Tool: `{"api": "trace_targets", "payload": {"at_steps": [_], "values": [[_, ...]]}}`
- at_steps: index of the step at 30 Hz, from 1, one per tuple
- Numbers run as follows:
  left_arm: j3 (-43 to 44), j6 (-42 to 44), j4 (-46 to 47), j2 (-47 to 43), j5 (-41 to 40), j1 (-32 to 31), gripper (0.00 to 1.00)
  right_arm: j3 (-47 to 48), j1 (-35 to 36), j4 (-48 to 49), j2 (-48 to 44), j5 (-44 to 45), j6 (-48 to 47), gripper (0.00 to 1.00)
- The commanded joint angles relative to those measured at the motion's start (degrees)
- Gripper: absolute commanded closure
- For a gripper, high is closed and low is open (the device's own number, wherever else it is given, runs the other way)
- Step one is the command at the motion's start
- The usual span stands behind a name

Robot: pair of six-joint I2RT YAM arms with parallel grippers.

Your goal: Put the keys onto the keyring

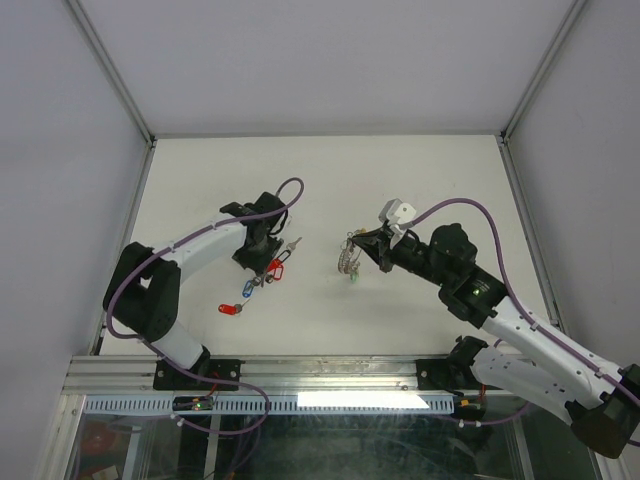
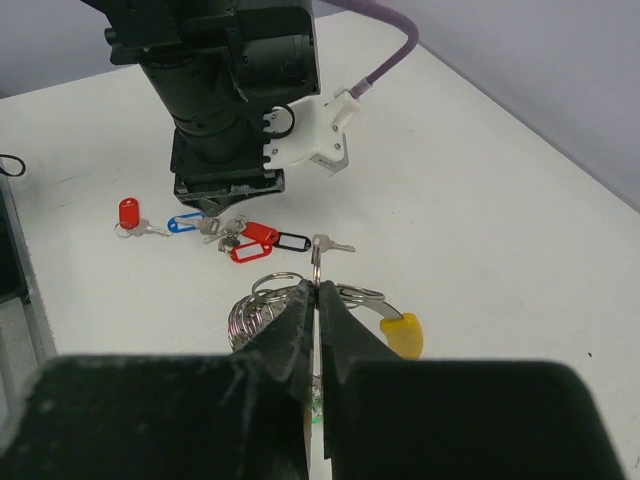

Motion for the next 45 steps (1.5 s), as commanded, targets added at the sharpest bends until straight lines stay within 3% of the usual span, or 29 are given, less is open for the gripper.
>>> {"api": "trace_targets", "payload": {"at_steps": [1, 16, 26, 41, 45], "values": [[0.46, 4.26, 1.11, 1.09, 3.13, 0.21, 0.61, 0.98, -0.41, 5.18, -0.04, -1.49, 0.48, 1.00], [-0.86, 6.92, 1.74, 4.95, 5.24, 0.20, 0.68, 0.99, -0.59, 5.31, -0.03, -1.94, 0.88, 1.00], [0.27, 6.75, 0.52, 6.39, 2.47, 0.21, 0.73, 0.99, -0.64, 5.34, -0.29, -1.99, 1.12, 1.00], [0.65, 6.86, 0.21, 7.14, 2.92, 0.11, 1.00, 0.54, -0.65, 5.59, -0.82, -1.62, 1.50, 1.00], [1.42, 6.67, -0.80, 6.43, 1.89, -0.25, 1.00, 0.55, -0.68, 5.44, -1.32, -1.48, 0.76, 1.00]]}}
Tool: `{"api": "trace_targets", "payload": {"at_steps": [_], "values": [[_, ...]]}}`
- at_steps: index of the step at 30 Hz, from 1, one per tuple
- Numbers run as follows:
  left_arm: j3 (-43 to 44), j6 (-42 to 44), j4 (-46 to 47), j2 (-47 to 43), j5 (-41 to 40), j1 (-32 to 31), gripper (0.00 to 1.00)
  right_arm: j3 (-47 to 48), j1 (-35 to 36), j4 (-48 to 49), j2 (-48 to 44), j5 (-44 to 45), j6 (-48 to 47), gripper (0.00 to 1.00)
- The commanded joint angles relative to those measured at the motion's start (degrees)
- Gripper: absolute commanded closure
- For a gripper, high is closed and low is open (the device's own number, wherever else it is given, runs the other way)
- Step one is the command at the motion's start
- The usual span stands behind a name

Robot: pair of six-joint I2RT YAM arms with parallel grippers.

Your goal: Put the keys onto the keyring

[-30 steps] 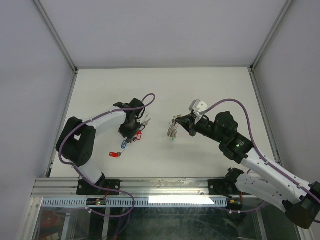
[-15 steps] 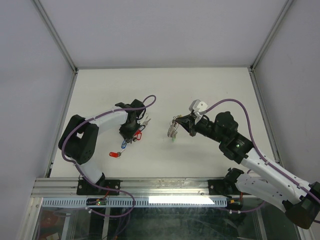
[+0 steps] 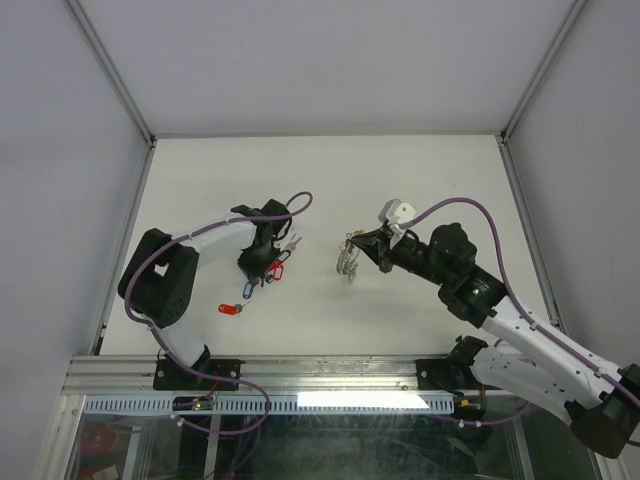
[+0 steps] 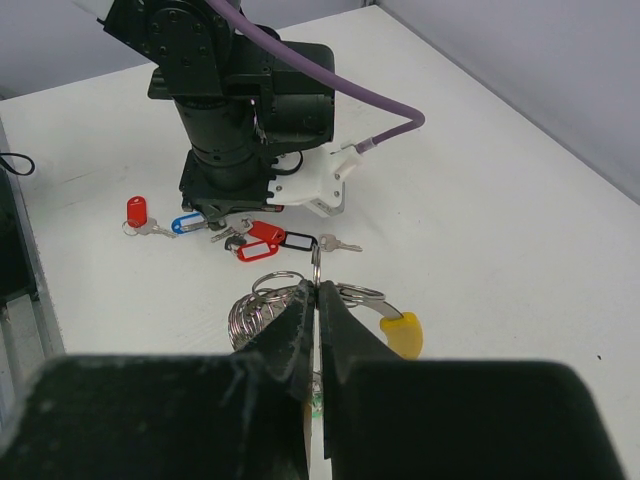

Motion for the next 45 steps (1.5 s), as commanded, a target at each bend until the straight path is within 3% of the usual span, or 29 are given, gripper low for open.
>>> {"api": "trace_targets", "payload": {"at_steps": [1, 8, 15, 26, 36, 45], "values": [[2.43, 0.66, -1.25, -1.12, -1.38, -0.39, 1.00, 0.58, -0.37, 5.44, -2.06, -0.50, -0.28, 1.00], [4.86, 2.30, -2.81, -11.20, -1.01, -2.75, 1.00, 1.35, -0.37, 3.87, -4.96, -1.88, -3.48, 1.00], [4.31, 5.70, 3.67, -26.00, 0.11, -7.82, 1.00, 5.31, -0.37, -1.70, -5.21, -4.61, -3.04, 1.00], [2.49, 12.14, 20.63, -41.14, 19.14, -8.19, 1.00, 16.62, -2.92, -12.43, 4.08, -15.17, 2.10, 1.00], [6.30, 17.39, 24.99, -39.69, 31.84, -9.47, 1.00, 27.37, -3.10, -22.63, 10.99, -18.27, 5.26, 1.00], [7.36, 18.86, 30.23, -37.75, 27.48, -16.36, 1.00, 31.43, -3.10, -28.97, 12.43, -13.68, 7.91, 1.00]]}}
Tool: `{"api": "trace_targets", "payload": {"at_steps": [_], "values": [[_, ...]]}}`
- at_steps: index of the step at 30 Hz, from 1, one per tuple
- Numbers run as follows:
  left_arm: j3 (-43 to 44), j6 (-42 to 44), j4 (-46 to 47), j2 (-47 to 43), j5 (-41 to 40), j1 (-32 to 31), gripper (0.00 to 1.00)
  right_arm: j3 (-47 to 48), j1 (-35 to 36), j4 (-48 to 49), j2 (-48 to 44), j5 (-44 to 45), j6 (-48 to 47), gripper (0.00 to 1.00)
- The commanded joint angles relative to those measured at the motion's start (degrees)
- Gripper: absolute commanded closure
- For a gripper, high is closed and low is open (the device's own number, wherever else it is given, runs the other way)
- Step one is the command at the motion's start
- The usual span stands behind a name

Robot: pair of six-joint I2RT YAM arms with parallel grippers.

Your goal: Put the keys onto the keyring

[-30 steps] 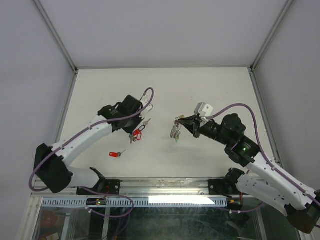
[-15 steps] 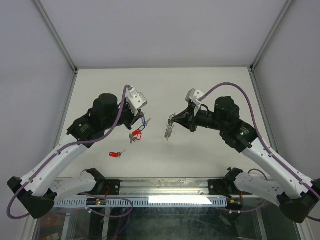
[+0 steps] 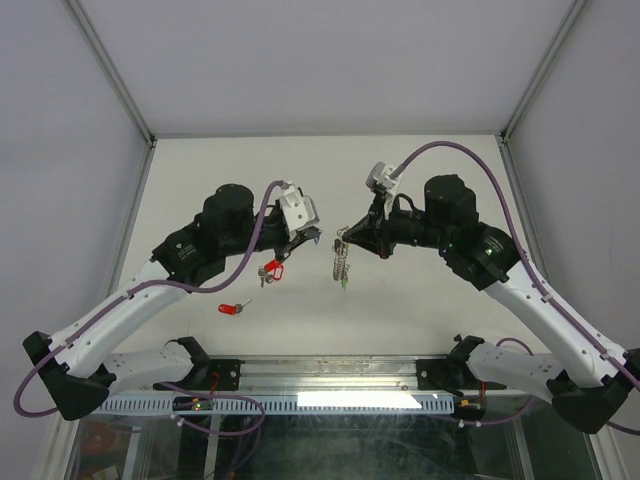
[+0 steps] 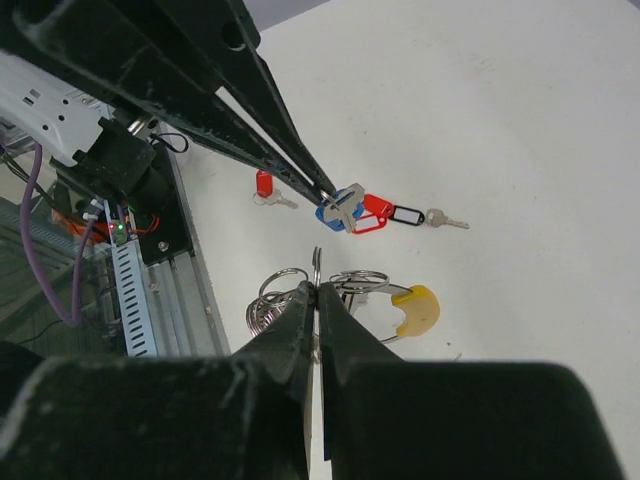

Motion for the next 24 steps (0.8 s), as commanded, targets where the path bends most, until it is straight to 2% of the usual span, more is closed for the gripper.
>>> {"api": "trace_targets", "payload": {"at_steps": [1, 9, 18, 24], "values": [[2.06, 3.19, 7.08, -0.32, -0.86, -2.92, 1.00, 4.70, -0.17, -2.18, 0.63, 1.48, 3.23, 1.00], [-1.62, 8.92, 12.41, -2.16, 0.84, -3.55, 1.00, 7.19, -0.16, -4.87, 2.52, 3.66, 7.42, 1.00], [-3.63, 16.09, 12.62, -2.67, 4.34, -3.57, 1.00, 7.36, -0.17, -2.64, 2.51, 3.98, 10.43, 1.00], [-3.61, 17.68, 12.61, -2.53, 6.73, -3.67, 1.00, 5.43, -0.16, 0.67, 1.60, 5.52, 10.99, 1.00]]}}
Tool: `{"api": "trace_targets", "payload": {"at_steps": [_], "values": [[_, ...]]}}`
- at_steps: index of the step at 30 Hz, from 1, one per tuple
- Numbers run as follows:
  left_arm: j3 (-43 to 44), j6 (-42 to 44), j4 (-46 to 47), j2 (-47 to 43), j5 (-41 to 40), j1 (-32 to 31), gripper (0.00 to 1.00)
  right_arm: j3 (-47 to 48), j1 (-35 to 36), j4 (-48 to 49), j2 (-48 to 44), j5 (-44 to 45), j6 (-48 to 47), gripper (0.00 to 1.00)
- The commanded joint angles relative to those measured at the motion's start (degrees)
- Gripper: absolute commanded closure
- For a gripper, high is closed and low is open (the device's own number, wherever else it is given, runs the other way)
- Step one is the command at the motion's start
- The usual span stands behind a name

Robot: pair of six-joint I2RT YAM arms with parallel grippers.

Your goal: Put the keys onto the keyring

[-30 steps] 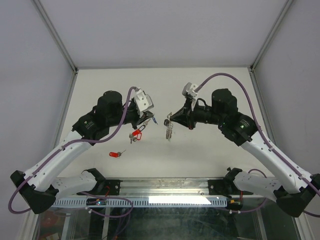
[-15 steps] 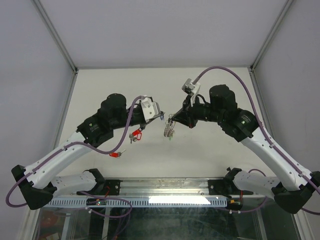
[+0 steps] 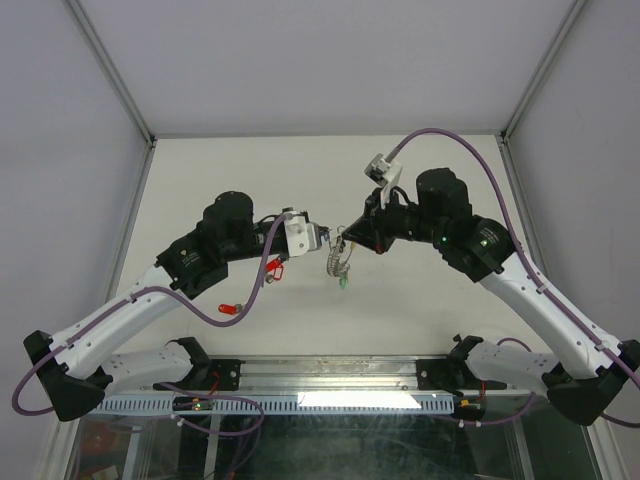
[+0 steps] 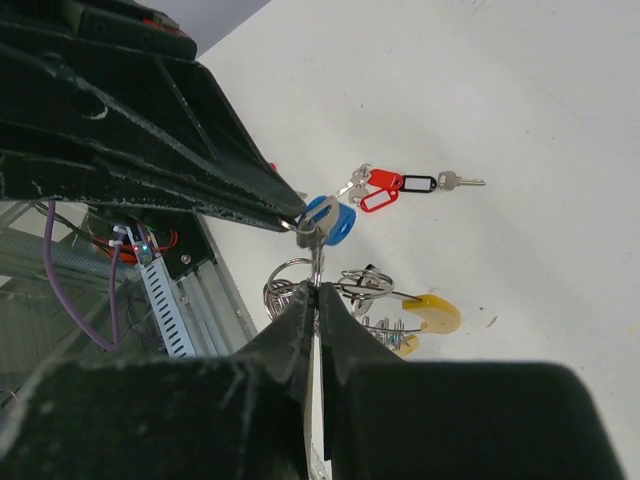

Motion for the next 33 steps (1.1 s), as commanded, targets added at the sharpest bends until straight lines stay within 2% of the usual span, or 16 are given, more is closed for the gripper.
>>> {"api": "trace_targets", "payload": {"at_steps": [1, 11, 33], "values": [[0.27, 2.82, 3.23, -1.27, 4.19, -0.53, 1.00, 1.06, -0.17, 7.21, -1.81, 1.22, 1.94, 1.00], [1.12, 3.43, 1.93, -0.62, 5.99, -0.60, 1.00, 0.46, -0.08, 9.37, -1.35, 0.55, 3.12, 1.00], [2.08, 2.82, 3.36, -0.33, 3.88, -0.73, 1.00, 0.28, 0.01, 7.67, -0.45, -2.56, 3.06, 1.00]]}}
